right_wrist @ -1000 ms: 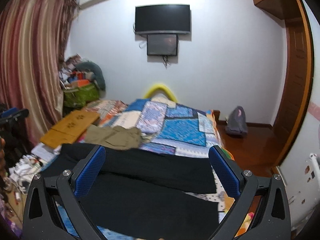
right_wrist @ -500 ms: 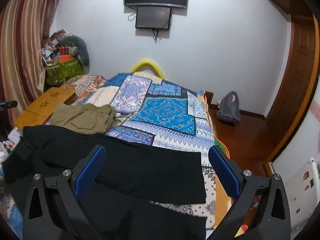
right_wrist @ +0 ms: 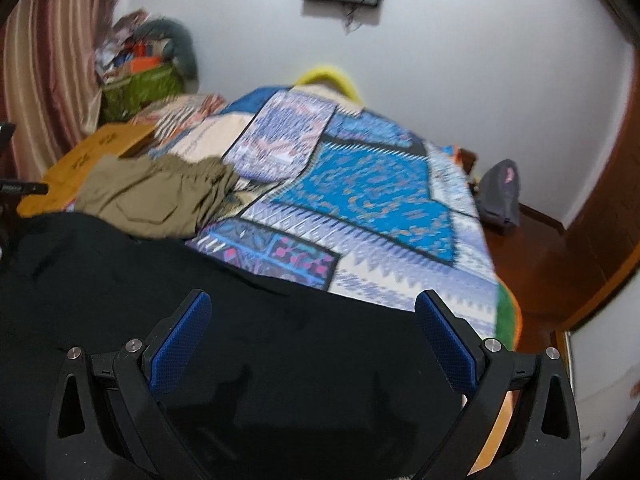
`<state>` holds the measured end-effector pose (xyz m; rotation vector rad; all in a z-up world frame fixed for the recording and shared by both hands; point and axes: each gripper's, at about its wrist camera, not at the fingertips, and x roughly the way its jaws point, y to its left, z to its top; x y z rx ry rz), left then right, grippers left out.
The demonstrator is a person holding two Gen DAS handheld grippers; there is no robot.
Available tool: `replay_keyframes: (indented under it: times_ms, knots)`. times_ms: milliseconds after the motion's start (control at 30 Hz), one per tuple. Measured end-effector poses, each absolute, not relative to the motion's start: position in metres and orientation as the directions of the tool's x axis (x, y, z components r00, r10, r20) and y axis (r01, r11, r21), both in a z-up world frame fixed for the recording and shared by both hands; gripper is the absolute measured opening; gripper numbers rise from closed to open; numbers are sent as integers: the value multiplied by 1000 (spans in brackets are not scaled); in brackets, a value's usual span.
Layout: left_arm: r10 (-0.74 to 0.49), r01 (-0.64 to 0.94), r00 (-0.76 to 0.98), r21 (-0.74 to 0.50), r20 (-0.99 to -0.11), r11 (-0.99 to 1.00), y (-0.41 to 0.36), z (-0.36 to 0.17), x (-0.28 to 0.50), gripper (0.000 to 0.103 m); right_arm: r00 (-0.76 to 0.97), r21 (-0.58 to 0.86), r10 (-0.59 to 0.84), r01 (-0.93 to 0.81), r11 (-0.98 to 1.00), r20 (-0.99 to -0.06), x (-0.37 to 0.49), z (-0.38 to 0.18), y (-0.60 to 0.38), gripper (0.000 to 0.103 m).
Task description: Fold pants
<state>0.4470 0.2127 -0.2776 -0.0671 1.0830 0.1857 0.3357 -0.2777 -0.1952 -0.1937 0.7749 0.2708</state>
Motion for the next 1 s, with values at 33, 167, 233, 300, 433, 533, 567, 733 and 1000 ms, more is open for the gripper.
replay_keyframes:
  times_ms: [33, 167, 233, 300, 433, 533, 567, 733, 1000]
  knots:
    - [125, -185, 426, 49, -896, 982, 216, -286, 453, 88, 671, -78, 172, -326, 942, -722, 342, -200, -274, 100]
    - [143, -164, 367, 88, -919, 983, 221, -307, 466, 87, 628, -103, 173, -378, 920, -759, 369, -220, -257, 100]
    - [122, -159, 333, 71, -935, 985, 224, -317, 472, 87, 600, -97, 185, -406, 909, -778, 381, -229, -251, 94]
    - [88, -161, 283, 43, -955, 986, 227, -330, 477, 83, 562, -88, 192, -432, 898, -805, 394, -240, -245, 88]
    - [30, -156, 229, -6, -973, 988, 233, -349, 484, 61, 488, -60, 208, -478, 876, -848, 414, -258, -237, 84]
    - [-7, -150, 220, -41, -976, 988, 236, -357, 485, 57, 447, -40, 223, -506, 862, -866, 420, -266, -231, 80]
    - [-14, -147, 224, -48, -975, 988, 236, -357, 484, 53, 437, -26, 234, -512, 859, -869, 421, -268, -231, 80]
    - [-6, -112, 262, -37, -965, 993, 225, -346, 479, 25, 429, 12, 265, -509, 861, -863, 415, -266, -234, 59]
    - [37, -107, 302, 5, -953, 994, 218, -320, 471, 1, 425, 3, 265, -525, 851, -866, 409, -260, -229, 8]
